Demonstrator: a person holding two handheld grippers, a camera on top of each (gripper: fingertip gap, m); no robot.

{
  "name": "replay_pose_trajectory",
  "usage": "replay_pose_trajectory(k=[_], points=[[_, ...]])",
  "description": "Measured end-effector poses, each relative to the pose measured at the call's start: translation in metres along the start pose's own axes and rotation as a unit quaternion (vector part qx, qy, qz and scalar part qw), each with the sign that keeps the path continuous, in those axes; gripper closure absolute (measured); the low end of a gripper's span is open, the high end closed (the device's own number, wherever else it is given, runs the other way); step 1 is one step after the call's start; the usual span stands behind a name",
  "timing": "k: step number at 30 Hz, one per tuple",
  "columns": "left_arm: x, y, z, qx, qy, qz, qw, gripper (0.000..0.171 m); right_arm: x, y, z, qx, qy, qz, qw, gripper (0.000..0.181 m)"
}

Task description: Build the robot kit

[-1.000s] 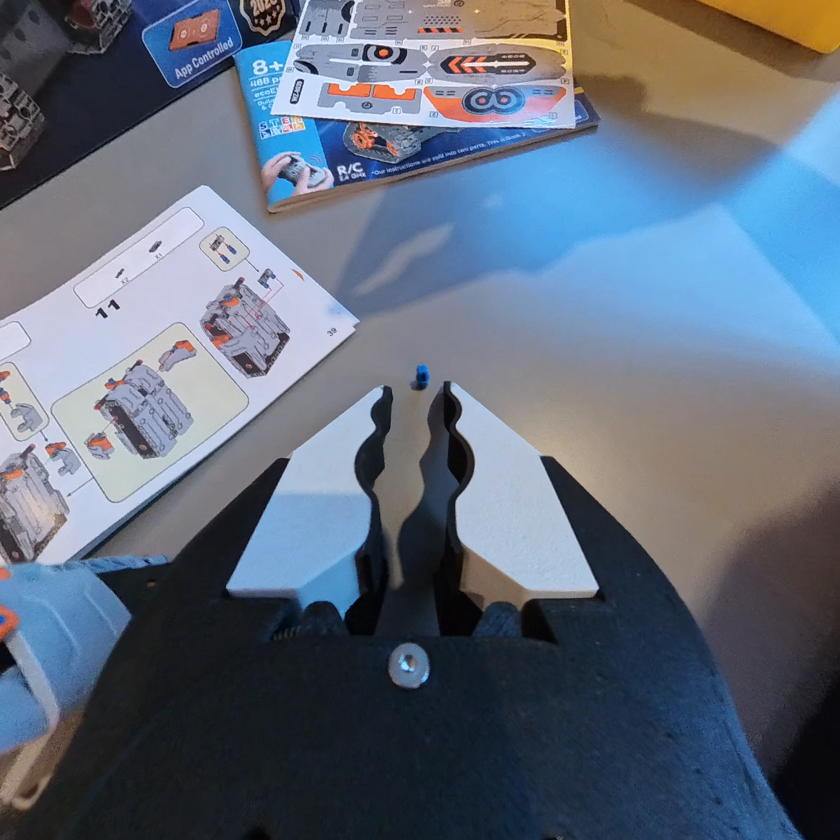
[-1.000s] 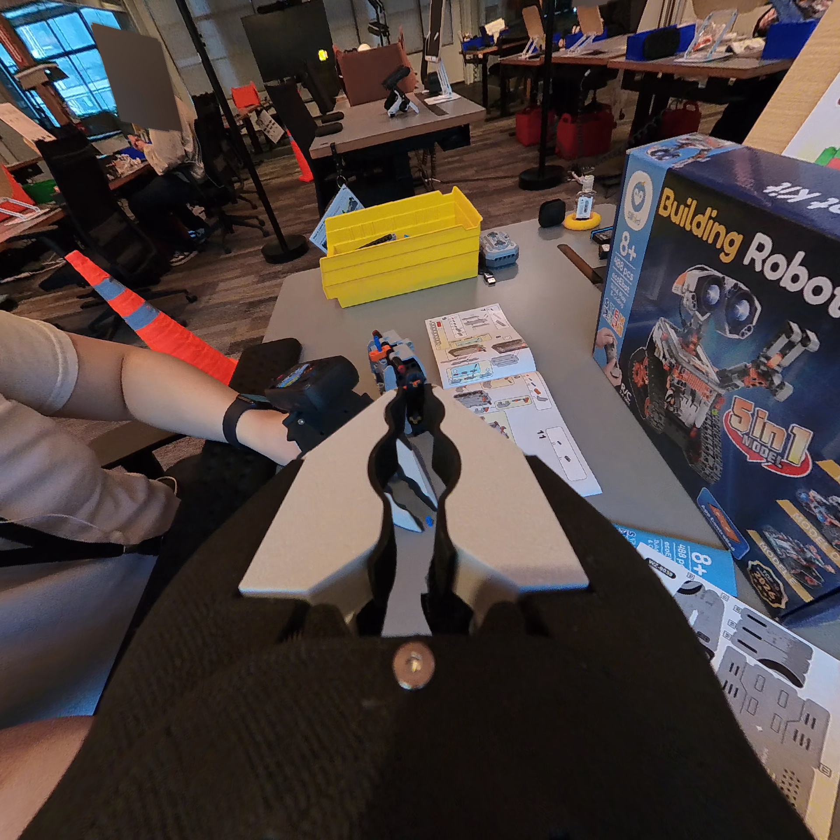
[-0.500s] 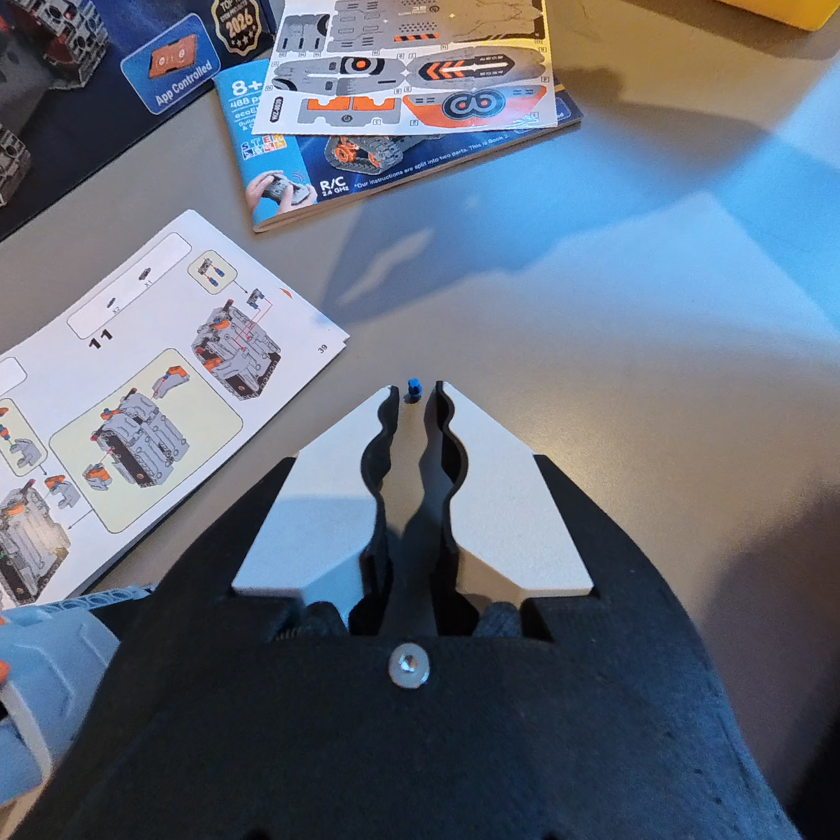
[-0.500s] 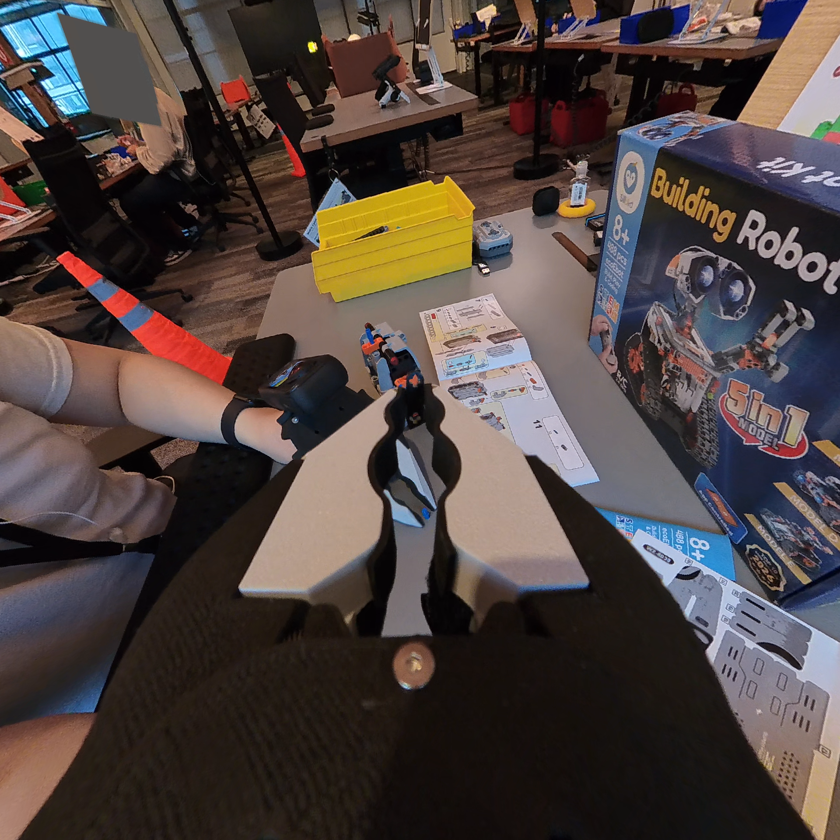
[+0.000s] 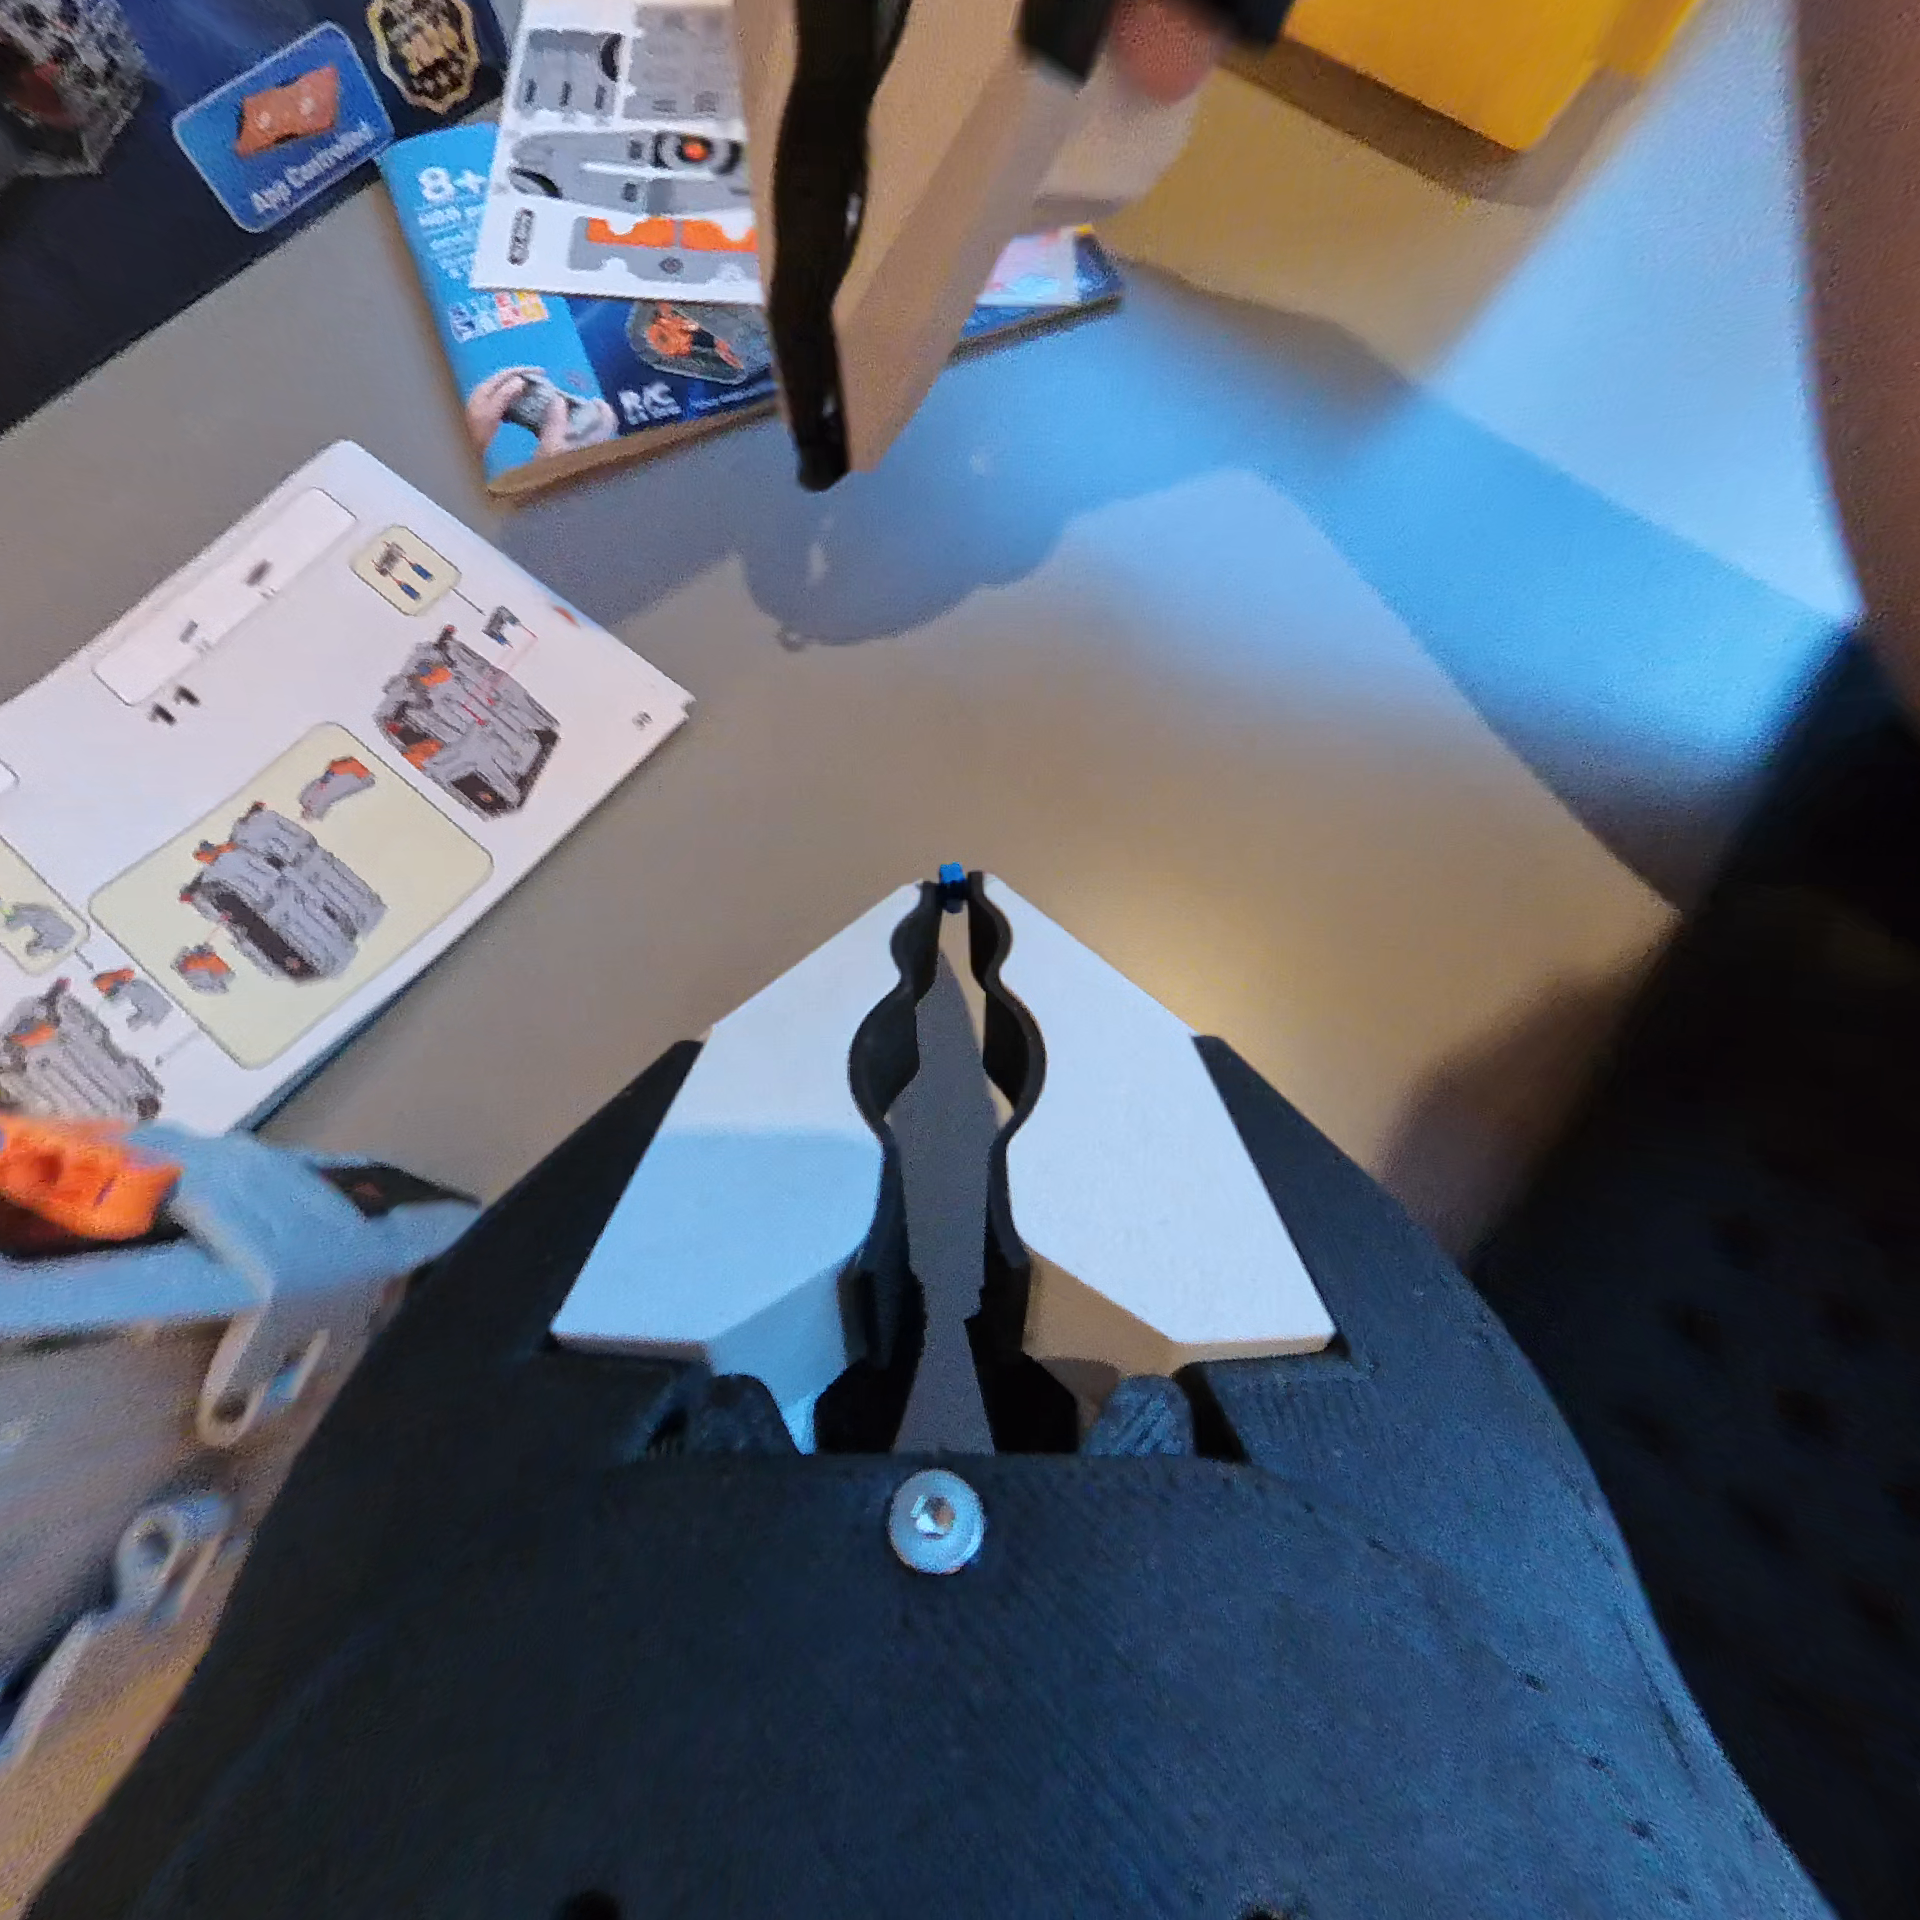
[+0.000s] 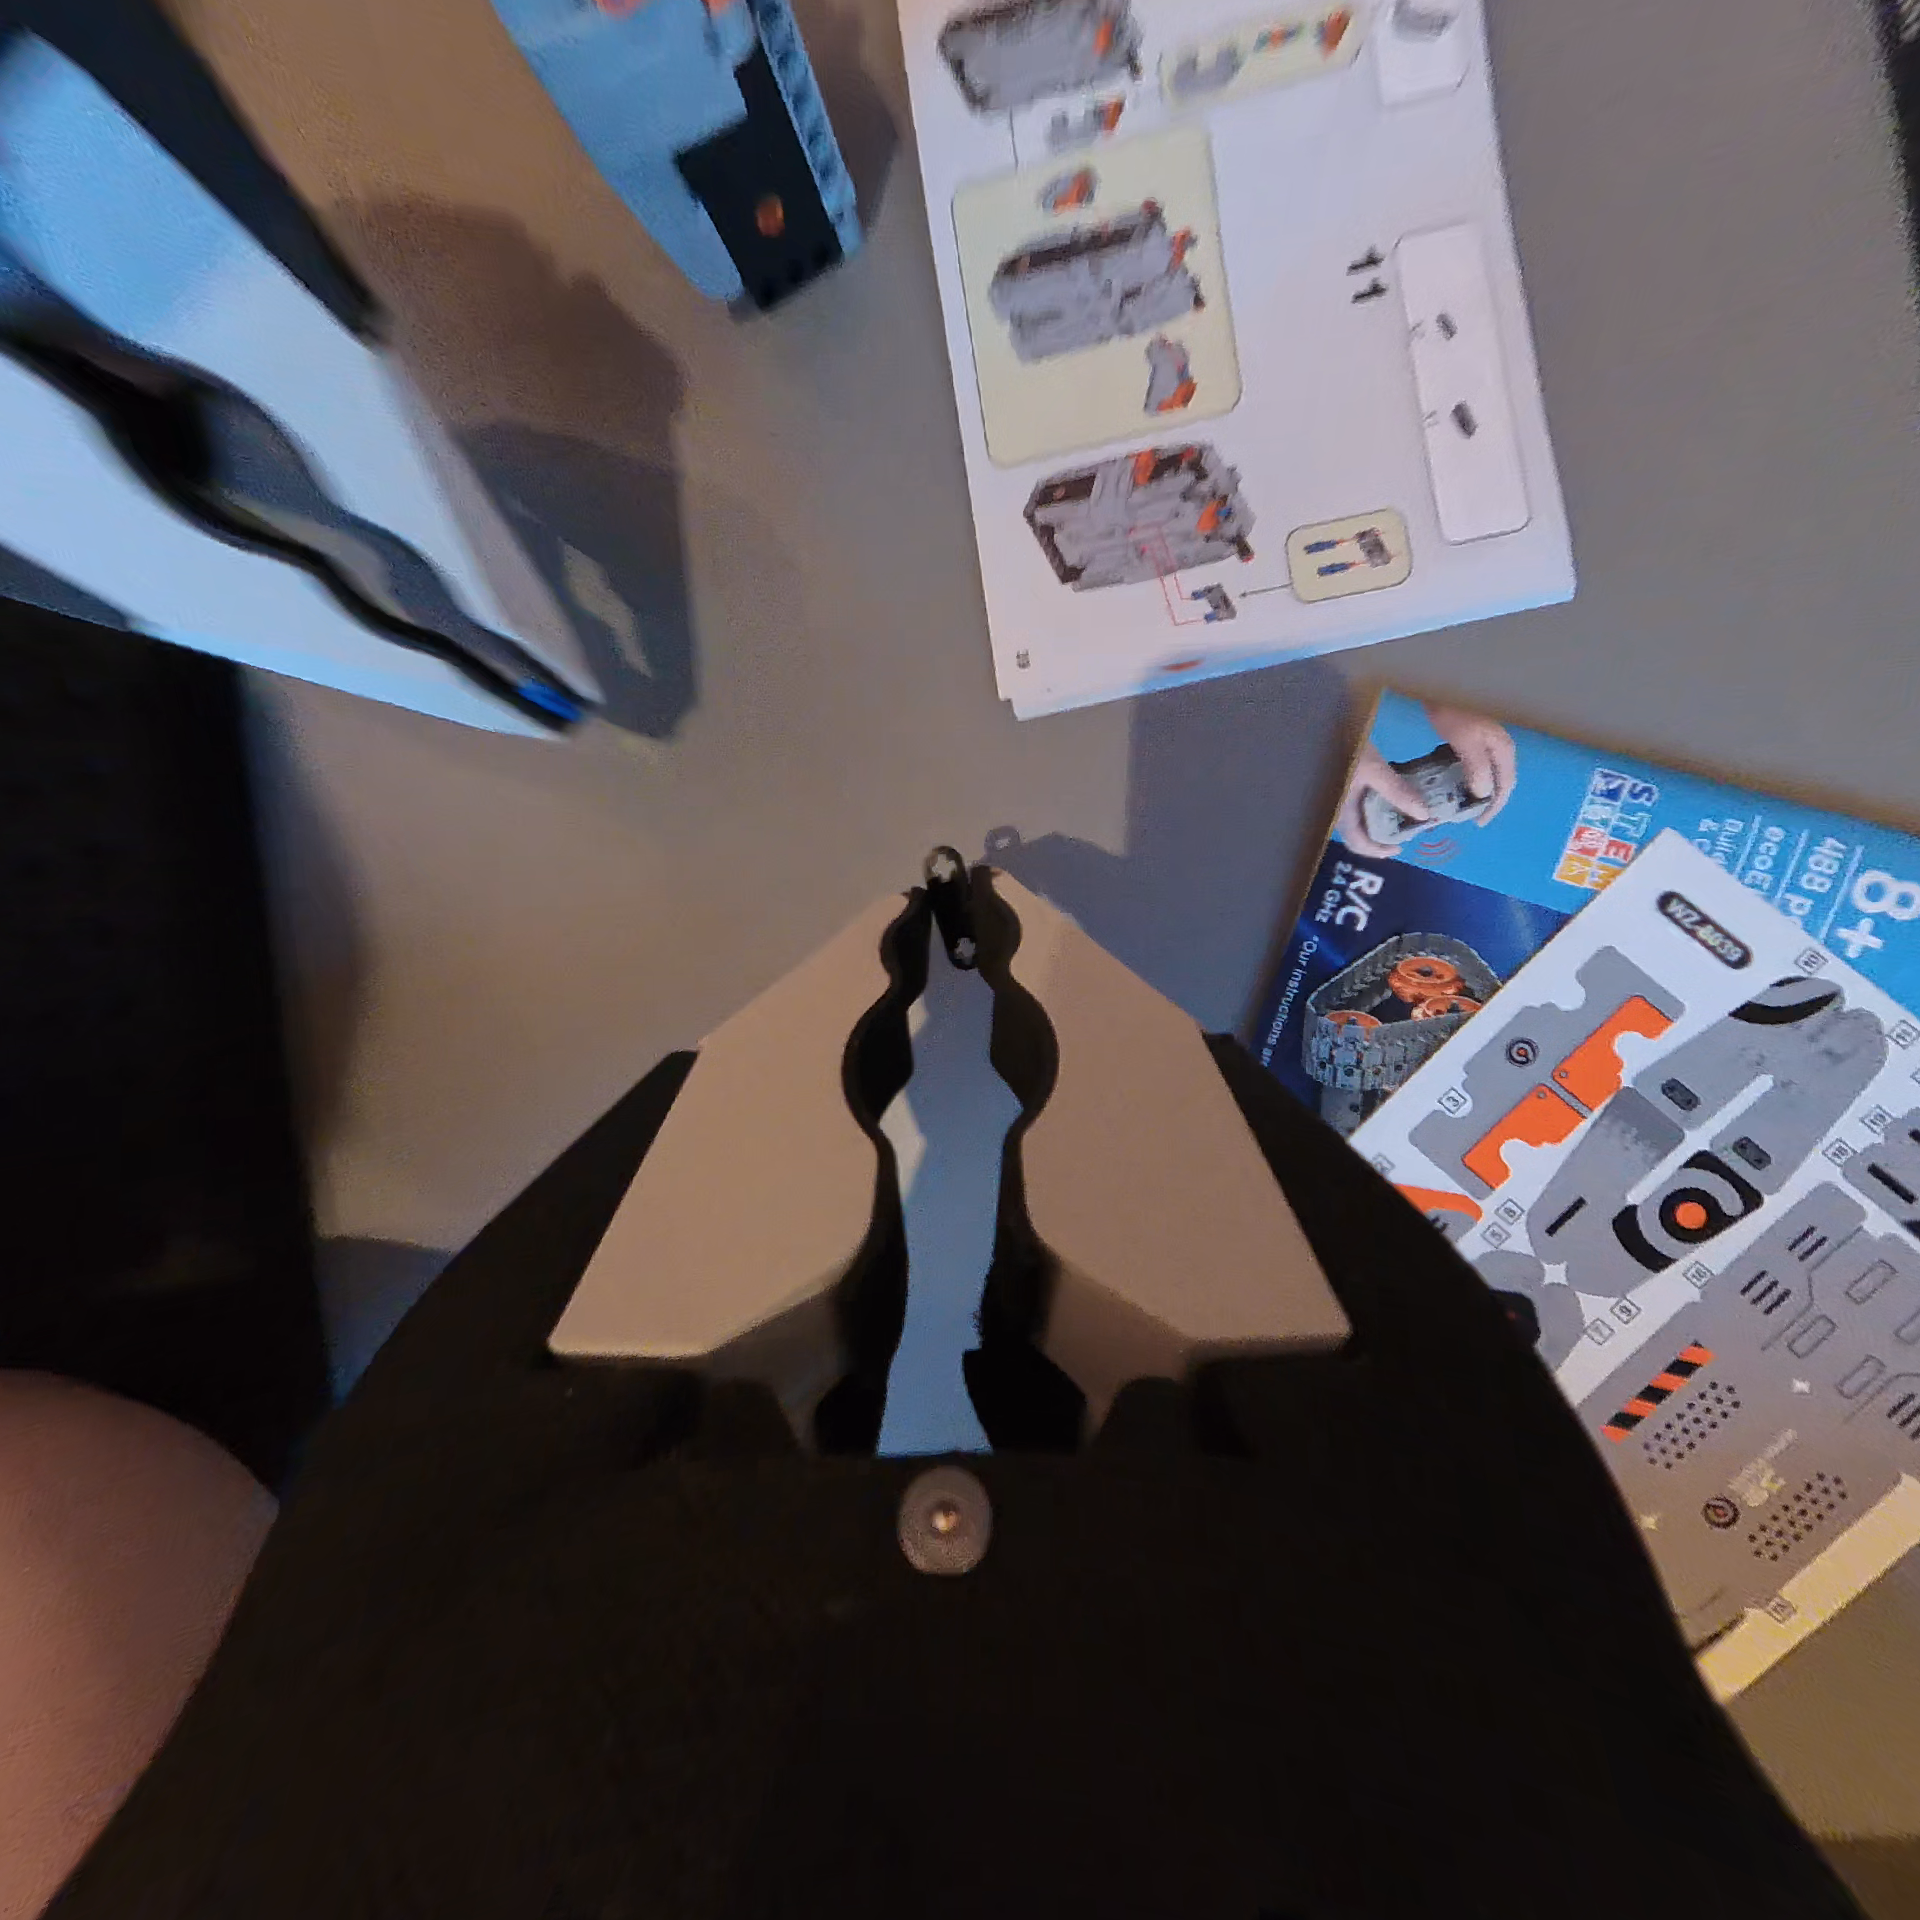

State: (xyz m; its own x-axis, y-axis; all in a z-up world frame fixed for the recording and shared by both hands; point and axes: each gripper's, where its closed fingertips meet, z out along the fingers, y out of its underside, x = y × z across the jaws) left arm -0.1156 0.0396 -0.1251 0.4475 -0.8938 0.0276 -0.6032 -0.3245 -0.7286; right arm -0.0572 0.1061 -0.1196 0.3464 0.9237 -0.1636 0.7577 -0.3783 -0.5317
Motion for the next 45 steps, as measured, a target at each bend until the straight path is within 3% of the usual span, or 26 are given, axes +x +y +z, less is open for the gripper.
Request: replay_pose_trajectory(k=[5,10,14,19,22,24,25,27,28,30,34,37,45], points=[[0.025,0.013,-0.051,-0.076,0.087,-0.033,0.993,0.168,0.006,0.01,0.02,-0.063,0.029,-0.033,0.997,0.173],[0.056,0.014,-0.101,-0.121,0.236,-0.118,0.957,0.168,0.006,0.014,0.032,-0.086,0.03,-0.045,0.995,0.173],[0.058,0.012,-0.134,-0.136,0.273,-0.131,0.943,0.168,0.006,0.018,0.039,-0.104,0.028,-0.037,0.994,0.17],[0.058,0.014,-0.174,-0.181,0.312,-0.121,0.925,0.169,0.007,0.011,0.034,-0.089,0.04,-0.032,0.995,0.15],[0.059,0.009,-0.21,-0.217,0.375,-0.111,0.894,0.168,-0.005,-0.033,-0.002,0.009,0.068,-0.074,0.995,0.15],[0.053,0.006,-0.23,-0.244,0.395,-0.092,0.881,0.168,-0.044,-0.092,-0.047,0.15,0.07,-0.158,0.973,0.15],[0.049,0.005,-0.239,-0.259,0.401,-0.074,0.876,0.168,-0.077,-0.123,-0.073,0.234,0.055,-0.218,0.946,0.151],[0.047,0.0,-0.257,-0.277,0.418,-0.028,0.865,0.168,-0.159,-0.161,-0.118,0.369,0.002,-0.343,0.864,0.156],[0.049,-0.007,-0.265,-0.28,0.43,-0.016,0.858,0.168,-0.193,-0.168,-0.129,0.397,-0.017,-0.394,0.828,0.16],[0.055,-0.023,-0.278,-0.284,0.457,-0.002,0.843,0.168,-0.232,-0.179,-0.131,0.409,-0.021,-0.453,0.791,0.161],[0.061,-0.04,-0.287,-0.323,0.458,0.034,0.828,0.168,-0.267,-0.201,-0.118,0.418,-0.004,-0.497,0.761,0.162],[0.067,-0.054,-0.289,-0.33,0.468,0.043,0.819,0.168,-0.275,-0.207,-0.113,0.423,-0.015,-0.496,0.758,0.163],[0.066,-0.104,-0.297,-0.28,0.489,0.028,0.826,0.168,-0.267,-0.214,-0.155,0.5,0.042,-0.473,0.724,0.163]])
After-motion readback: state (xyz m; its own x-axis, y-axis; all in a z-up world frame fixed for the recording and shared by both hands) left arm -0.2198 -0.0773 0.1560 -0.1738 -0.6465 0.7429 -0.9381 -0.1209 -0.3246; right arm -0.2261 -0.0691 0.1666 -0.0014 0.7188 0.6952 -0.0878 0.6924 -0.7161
